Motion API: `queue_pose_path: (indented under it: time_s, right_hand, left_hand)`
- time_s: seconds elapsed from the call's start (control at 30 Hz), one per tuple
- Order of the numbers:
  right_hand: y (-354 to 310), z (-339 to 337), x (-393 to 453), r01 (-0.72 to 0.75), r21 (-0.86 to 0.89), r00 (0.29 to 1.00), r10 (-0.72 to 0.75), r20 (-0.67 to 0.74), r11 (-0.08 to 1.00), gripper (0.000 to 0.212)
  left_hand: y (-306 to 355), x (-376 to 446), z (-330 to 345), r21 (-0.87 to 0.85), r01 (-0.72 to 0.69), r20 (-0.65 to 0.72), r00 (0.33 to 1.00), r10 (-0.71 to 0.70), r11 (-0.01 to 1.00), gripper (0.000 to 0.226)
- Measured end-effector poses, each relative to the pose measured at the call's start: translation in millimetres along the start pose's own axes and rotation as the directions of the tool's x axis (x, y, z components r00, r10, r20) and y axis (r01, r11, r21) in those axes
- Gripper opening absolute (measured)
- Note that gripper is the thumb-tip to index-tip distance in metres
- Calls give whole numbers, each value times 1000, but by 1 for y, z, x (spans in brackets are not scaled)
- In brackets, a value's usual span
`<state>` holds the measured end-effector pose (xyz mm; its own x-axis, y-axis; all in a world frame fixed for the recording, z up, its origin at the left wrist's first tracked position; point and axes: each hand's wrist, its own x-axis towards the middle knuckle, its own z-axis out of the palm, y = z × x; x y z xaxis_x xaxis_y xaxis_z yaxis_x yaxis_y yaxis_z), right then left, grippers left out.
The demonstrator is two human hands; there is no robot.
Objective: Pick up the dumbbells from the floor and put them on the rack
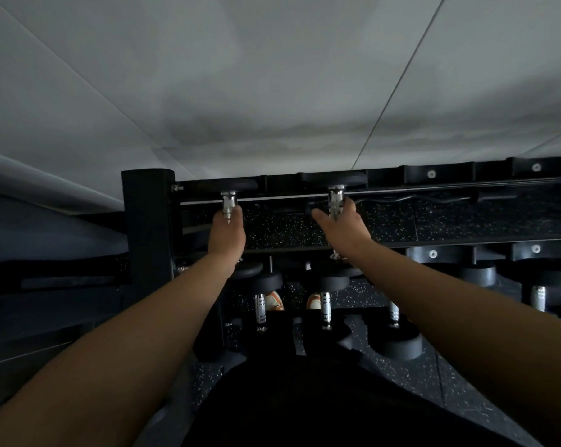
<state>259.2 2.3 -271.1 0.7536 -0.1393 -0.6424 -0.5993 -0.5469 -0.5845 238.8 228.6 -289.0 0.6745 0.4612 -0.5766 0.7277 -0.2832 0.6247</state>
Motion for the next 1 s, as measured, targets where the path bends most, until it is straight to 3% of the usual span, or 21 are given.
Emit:
queue_pose_path:
  time_s: [0.13, 0.43, 0.53, 0.8, 1.0]
  right_hand:
    - [5, -2, -14, 53, -33, 998, -52, 27, 998, 86]
    - [9, 12, -57, 203, -180, 979, -197, 50, 962, 87]
    - [8, 19, -71, 255, -212, 967, -243, 81, 943, 87]
    - [-1, 73, -135, 468, -300, 880, -409, 240, 831, 82]
    - [22, 141, -214, 600, -300, 789, -488, 373, 742, 83]
  left_hand:
    - [0, -11, -8, -17, -32, -17, 999, 32, 999, 67]
    - [-34, -67, -35, -81, -130, -178, 977, 114, 988, 53]
    - [-50, -83, -50, -103, -121, -201, 975, 98, 987, 59]
    - [-138, -146, -115, -244, -72, -405, 913, -34, 967, 59]
    - [-245, -222, -149, -270, -1, -438, 891, -122, 963, 65]
